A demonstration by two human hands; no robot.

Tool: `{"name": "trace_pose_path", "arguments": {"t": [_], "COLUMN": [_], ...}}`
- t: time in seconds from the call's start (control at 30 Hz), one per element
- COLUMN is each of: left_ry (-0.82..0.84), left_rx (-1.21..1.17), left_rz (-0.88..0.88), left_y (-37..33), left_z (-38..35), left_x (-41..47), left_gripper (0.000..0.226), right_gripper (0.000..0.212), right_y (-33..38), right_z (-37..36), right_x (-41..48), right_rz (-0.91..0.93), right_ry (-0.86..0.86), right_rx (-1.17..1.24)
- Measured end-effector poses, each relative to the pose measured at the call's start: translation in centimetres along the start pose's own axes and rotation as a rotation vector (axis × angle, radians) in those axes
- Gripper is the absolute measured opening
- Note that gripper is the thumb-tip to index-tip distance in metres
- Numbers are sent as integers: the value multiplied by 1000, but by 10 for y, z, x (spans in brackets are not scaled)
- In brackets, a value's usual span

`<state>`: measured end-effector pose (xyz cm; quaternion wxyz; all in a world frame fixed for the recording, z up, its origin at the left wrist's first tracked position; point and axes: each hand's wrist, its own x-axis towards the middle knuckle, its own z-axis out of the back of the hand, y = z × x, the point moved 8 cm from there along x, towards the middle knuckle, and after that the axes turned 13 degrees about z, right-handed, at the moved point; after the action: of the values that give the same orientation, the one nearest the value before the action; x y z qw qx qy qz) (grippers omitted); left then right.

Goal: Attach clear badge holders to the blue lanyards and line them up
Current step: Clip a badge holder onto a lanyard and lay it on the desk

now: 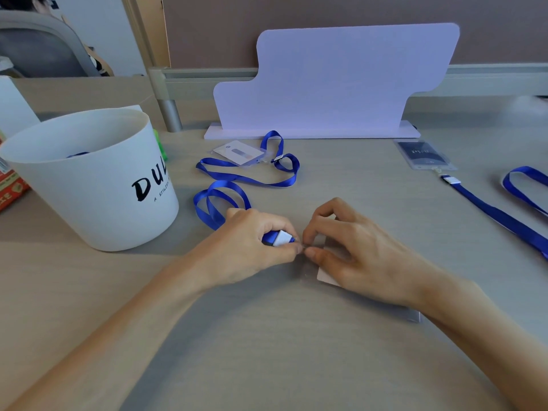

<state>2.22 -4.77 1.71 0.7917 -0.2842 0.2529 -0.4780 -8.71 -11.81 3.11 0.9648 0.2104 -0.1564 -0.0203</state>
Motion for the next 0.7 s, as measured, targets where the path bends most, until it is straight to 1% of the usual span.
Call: {"name": "trace_pose_path", "arguments": {"t": [0.1,0.17,0.33,0.43,0.5,0.6,0.7], "left_ry": [2,5,-6,-29,-40,-56,-79], "left_rx": [-9,-14,-43,-32,-32,-33,-36], "left_rz": [1,-4,4,24,21,4,-21], "left_y": [-1,-2,-3,-5,-5,-5,-8], "left_z": [0,0,0,0,2,6,10], "left_x": [1,1,0,-2,-1,-2,-4], "left_gripper": [7,8,11,14,14,11,10], "right_gripper": [12,15,12,13,14,9,5], "right_y": [-3,-4,-6,-6,-6,-6,-6], "right_z": [3,4,1,2,4,9,12], "right_x": [0,1,3,5,5,4,1], "right_rz": [-54,-77,-118,-126,-133,-143,-144], "right_ry": [-44,-63,-67,-97,-115,-144,-132], "right_rx": [108,136,119,131,154,223,259]}}
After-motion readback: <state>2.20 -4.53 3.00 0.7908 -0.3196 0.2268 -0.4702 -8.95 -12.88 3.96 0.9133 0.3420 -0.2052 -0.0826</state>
